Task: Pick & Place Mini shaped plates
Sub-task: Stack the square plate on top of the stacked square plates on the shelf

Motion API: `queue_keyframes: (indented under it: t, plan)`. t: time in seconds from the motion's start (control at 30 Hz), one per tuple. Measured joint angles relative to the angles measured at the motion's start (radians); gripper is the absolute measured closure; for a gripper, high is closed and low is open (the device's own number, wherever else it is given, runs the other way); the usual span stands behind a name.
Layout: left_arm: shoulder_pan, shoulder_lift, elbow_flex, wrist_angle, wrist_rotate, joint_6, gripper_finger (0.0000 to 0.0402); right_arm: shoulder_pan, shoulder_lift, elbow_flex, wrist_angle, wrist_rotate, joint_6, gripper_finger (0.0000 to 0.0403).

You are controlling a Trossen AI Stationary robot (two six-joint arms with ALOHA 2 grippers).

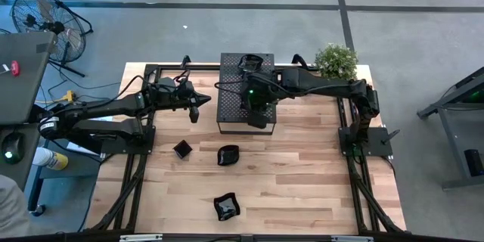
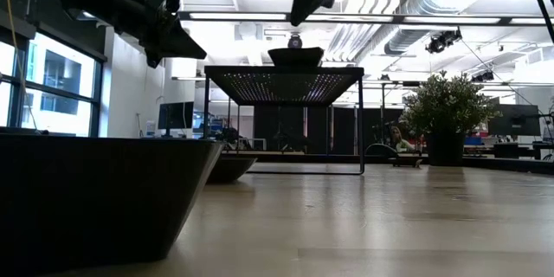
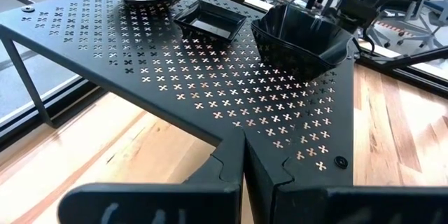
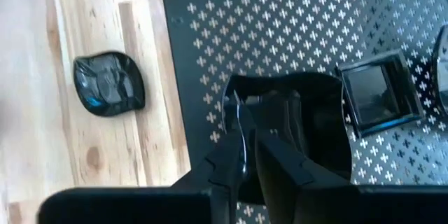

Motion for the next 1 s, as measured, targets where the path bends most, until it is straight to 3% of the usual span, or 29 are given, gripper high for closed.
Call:
queue_keyframes:
  t: [0.23, 0.4, 0.57, 0.77, 1.0]
  plan:
    - [0.000, 0.000, 0.000, -0.037, 0.000, 0.000, 0.0401, 0.000, -0.011, 0.002, 0.042, -0.062, -0.015, 0.0343]
    - [0.000, -0.004, 0.000, -0.070, 0.010, 0.011, 0.0401, 0.009, -0.065, -0.028, 0.116, -0.064, -0.012, 0.0380]
    - [0.000, -0.016, 0.000, -0.116, 0.023, 0.020, 0.0401, 0.010, -0.164, -0.214, 0.400, -0.121, -0.009, 0.0394]
    - [0.000, -0.032, 0.000, -0.208, 0.036, 0.030, 0.0401, 0.007, -0.331, -0.500, 0.712, -0.144, 0.118, 0.0400]
    - [0.000, -0.034, 0.000, -0.367, 0.103, -0.081, 0.0401, 0.022, -0.526, -0.694, 0.803, -0.005, 0.251, 0.0401]
